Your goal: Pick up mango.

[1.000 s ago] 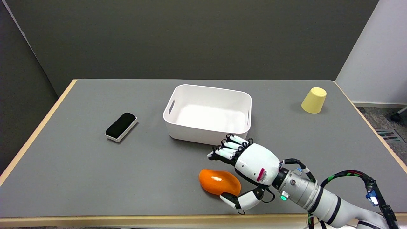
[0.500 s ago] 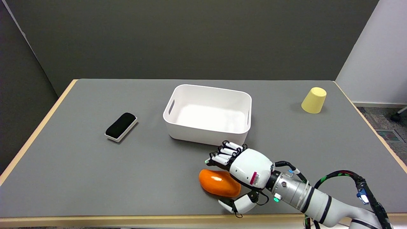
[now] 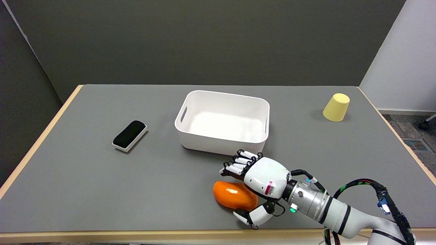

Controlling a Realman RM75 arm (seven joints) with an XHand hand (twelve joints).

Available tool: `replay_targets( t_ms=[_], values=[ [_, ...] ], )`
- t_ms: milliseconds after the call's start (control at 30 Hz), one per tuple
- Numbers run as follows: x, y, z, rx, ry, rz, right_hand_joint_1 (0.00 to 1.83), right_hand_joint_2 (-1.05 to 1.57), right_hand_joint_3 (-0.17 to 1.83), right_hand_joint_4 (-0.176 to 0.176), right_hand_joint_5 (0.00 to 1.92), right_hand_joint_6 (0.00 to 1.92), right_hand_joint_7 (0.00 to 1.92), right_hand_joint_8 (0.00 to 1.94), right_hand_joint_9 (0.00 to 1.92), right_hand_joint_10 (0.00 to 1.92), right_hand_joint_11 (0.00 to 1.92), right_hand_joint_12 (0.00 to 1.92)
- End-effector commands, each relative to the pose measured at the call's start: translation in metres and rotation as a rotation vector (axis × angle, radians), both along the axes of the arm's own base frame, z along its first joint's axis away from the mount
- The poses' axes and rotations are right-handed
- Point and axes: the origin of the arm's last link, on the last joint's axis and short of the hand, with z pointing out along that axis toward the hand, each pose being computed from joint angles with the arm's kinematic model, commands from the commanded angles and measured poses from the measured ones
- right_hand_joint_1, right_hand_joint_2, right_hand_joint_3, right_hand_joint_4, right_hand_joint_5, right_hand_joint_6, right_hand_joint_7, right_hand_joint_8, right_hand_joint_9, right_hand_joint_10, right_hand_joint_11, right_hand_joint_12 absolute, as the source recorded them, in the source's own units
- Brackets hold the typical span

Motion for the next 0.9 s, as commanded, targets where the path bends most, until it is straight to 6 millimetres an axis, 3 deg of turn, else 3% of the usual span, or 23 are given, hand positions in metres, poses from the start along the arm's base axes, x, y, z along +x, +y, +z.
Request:
replay_targets(
  t_ms=[33,367,500,567,633,667,900],
  values=[
    [-0.011,-0.007,0.007,-0.032,0.031,-0.038,0.72,0.58,0.9,-0.15,0.29,0.58,0.49,0.6,0.35,0.94,0.15,1.31],
    [-0.016,-0.008,0.005,-0.045,0.02,-0.03,0.79,0.61,0.89,-0.151,0.31,0.6,0.55,0.66,0.39,1.01,0.19,1.35],
    [-0.015,-0.006,0.005,-0.044,-0.049,0.05,0.92,0.67,0.9,-0.145,0.41,0.82,0.71,0.96,0.58,1.2,0.37,1.56],
    [-0.014,-0.007,0.006,-0.05,-0.054,0.073,0.92,0.73,0.89,-0.129,0.49,1.05,0.78,1.1,0.69,1.31,0.49,1.66],
    [-0.012,-0.009,0.007,-0.045,-0.027,0.097,1.15,1.19,0.16,-0.17,0.51,1.44,0.84,1.37,0.76,1.32,0.57,1.7],
    [-0.011,-0.01,0.007,-0.045,-0.016,0.103,1.19,1.23,0.1,-0.176,0.53,1.47,0.86,1.42,0.77,1.32,0.58,1.7],
    [0.004,-0.016,0.014,-0.042,-0.008,0.15,1.2,1.13,0.26,-0.176,0.59,1.42,0.87,1.45,0.83,1.31,0.65,1.65]
  ],
)
